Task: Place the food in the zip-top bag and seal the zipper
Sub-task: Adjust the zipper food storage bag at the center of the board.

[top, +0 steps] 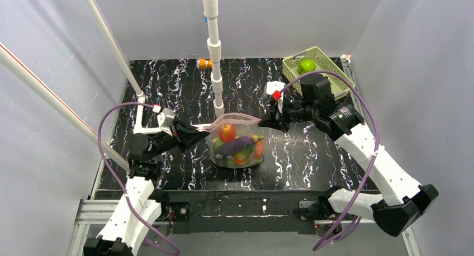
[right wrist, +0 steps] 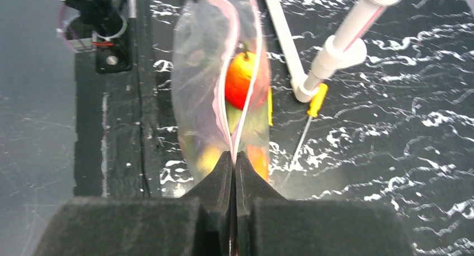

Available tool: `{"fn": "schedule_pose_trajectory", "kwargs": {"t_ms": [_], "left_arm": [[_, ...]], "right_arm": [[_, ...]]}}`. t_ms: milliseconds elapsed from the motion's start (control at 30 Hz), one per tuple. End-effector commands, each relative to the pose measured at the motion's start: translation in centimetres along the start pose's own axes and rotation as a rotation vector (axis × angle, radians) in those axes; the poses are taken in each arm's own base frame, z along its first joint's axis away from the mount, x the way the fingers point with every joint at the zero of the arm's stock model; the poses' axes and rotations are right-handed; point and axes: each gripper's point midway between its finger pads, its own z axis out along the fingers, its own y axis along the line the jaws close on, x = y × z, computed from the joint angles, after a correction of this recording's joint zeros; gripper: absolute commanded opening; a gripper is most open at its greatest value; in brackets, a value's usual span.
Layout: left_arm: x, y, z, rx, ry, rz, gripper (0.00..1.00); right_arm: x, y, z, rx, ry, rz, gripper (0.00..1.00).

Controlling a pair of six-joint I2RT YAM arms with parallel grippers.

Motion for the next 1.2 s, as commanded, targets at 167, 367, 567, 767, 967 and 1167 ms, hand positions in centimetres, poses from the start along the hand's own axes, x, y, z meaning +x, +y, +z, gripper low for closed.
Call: {"fn": "schedule_pose_trajectory", "kwargs": {"t_ms": [167, 367, 567, 767, 967, 1167], "left_arm": [[0.1, -1.7, -0.4, 0.074, 0.104, 0.035, 0.00], [-0.8, -1.6, 0.2, 0.085, 0.059, -0.025, 0.23], [-1.8, -1.1, 0.8, 0.071, -0.027, -0.067, 0.55], [-1.2, -1.5, 1.1, 0.064, -0.002, -0.011, 0.48], [0.4, -1.6, 0.5, 0.058, 0.081, 0.023, 0.12], [0.2, -1.1, 0.5, 0.018, 0.064, 0.016, 0.25]], "right_arm": [[-0.8, -4.8, -3.5, 0.349, 0.031, -0.157, 0.01], [-1.4, -3.1, -2.8, 0.252, 0.004, -0.127, 0.01], [-2.0, -2.6, -2.1, 0.191, -0.008, -0.095, 0.01], [-2.1, -2.9, -1.8, 0.183, -0.007, -0.089, 0.01], [-2.3, -3.6, -2.1, 0.236, -0.017, -0.102, 0.01], [-2.5, -4.1, -2.6, 0.286, -0.036, -0.101, 0.02]]}}
